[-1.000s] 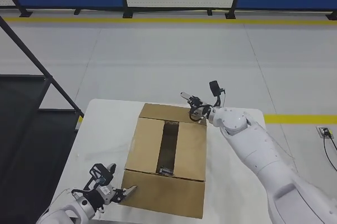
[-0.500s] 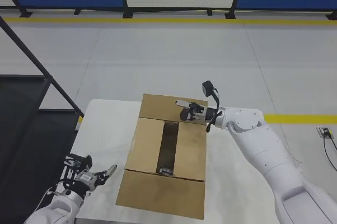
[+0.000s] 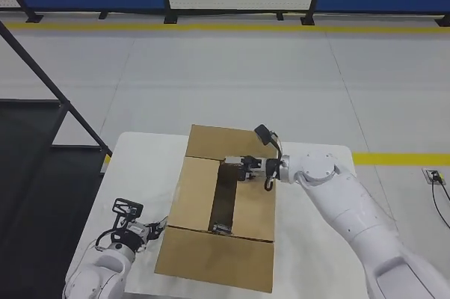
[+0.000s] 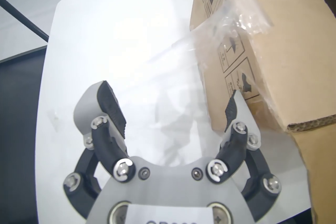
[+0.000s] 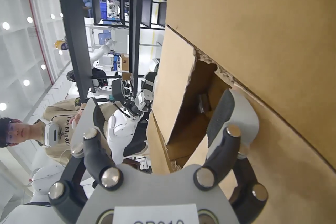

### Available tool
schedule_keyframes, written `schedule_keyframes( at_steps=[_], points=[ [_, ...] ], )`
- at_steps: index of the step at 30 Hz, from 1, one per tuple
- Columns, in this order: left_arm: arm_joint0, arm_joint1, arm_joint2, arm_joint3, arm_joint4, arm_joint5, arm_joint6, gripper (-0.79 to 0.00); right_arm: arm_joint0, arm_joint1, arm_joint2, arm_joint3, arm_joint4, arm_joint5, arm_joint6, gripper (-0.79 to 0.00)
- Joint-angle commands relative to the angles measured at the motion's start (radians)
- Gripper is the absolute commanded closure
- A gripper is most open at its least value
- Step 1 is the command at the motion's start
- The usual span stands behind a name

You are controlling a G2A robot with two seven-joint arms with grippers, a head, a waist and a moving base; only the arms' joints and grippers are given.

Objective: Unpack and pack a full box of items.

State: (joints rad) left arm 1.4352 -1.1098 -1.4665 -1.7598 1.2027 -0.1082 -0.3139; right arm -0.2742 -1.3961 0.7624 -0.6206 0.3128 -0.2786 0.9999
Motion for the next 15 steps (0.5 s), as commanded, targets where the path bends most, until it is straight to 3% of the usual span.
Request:
schedule_keyframes(
  at_steps=[1, 15],
  points=[
    [-0.001, -0.001, 0.006, -0.002, 0.006, -0.006, 0.001, -0.785, 0.000, -0.005, -0.009, -0.014, -0.016, 0.033, 0.004, -0.785],
    [0.018, -0.007, 0.036, -0.039, 0.039, -0.016, 0.012, -0.785, 0.023, -0.042, -0.040, -0.003, -0.040, 0.063, 0.067, -0.785]
  ],
)
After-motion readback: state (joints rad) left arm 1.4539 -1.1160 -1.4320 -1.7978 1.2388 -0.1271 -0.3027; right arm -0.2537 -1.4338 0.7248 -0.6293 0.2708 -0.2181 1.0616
